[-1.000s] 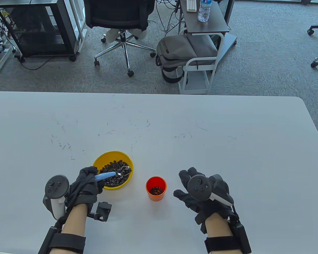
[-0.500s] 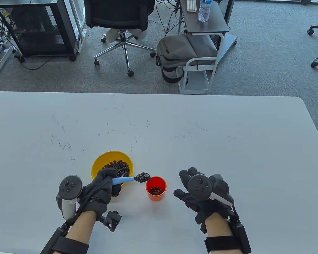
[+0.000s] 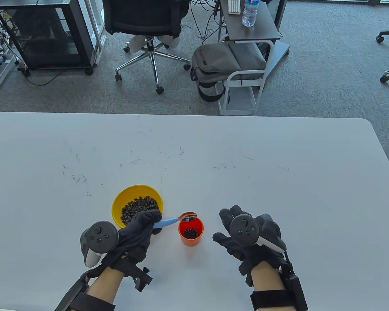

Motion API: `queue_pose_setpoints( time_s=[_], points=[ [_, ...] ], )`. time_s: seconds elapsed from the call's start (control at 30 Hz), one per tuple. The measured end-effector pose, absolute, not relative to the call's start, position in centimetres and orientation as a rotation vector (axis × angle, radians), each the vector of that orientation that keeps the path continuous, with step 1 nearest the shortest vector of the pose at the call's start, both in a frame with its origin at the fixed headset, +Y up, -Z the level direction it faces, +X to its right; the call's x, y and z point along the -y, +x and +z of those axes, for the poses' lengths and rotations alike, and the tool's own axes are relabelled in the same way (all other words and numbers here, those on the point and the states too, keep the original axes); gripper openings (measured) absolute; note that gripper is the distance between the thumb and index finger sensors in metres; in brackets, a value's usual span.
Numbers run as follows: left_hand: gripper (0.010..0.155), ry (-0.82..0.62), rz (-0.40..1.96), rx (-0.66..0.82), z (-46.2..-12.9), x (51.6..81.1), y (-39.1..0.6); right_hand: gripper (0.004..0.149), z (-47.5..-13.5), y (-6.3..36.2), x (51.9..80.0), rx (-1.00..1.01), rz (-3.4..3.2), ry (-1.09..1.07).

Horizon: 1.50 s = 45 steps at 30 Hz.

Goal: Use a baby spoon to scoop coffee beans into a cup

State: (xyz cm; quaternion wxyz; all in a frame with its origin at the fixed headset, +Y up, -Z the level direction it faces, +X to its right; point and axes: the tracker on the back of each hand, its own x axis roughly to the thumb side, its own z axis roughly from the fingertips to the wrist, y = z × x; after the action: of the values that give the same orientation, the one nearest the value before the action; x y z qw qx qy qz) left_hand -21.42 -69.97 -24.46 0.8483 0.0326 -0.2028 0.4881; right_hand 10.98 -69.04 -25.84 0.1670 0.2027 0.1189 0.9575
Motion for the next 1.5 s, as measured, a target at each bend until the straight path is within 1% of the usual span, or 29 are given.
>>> queue_pose_setpoints(
  time_s=[0.07,0.17,0.23,0.33,0.53,0.63,0.7,1.0,1.2,1.37,1.5],
  points=[
    [0.042,0.137,1.026,0.414,-24.4,69.5,-22.0,0.076,-25.8,11.0,69.1,-0.341,2.724,0.578],
    [0.042,0.241,0.999,0.346,-24.4,69.0,-23.5,0.077,-25.9,11.0,69.0,-0.340,2.724,0.579],
    [0.042,0.278,0.946,0.308,-24.5,68.9,-24.3,0.077,-25.9,11.0,69.0,-0.337,2.724,0.580],
    [0.042,0.292,0.838,0.314,-24.9,69.0,-25.1,0.077,-25.9,10.9,69.0,-0.336,2.723,0.582],
    [0.042,0.311,0.747,0.174,-25.4,69.8,-26.4,0.076,-25.8,11.0,69.1,-0.334,2.722,0.583],
    [0.043,0.294,0.707,0.100,-25.7,70.4,-27.1,0.077,-25.8,11.0,69.1,-0.335,2.720,0.582],
    [0.043,0.258,0.710,0.052,-25.9,71.0,-27.5,0.077,-25.8,10.9,69.1,-0.337,2.724,0.586],
    [0.043,0.178,0.711,-0.051,-26.4,72.7,-28.2,0.077,-25.9,10.9,69.1,-0.339,2.725,0.589],
    [0.043,0.110,0.712,-0.155,-26.5,73.6,-28.9,0.077,-25.8,10.8,69.2,-0.344,2.726,0.590],
    [0.044,0.082,0.695,-0.187,-26.5,74.0,-29.1,0.076,-25.8,10.8,69.2,-0.348,2.727,0.590],
    [0.044,0.035,0.610,-0.160,-26.7,74.3,-28.9,0.076,-25.8,10.7,69.2,-0.353,2.729,0.591]
  ],
)
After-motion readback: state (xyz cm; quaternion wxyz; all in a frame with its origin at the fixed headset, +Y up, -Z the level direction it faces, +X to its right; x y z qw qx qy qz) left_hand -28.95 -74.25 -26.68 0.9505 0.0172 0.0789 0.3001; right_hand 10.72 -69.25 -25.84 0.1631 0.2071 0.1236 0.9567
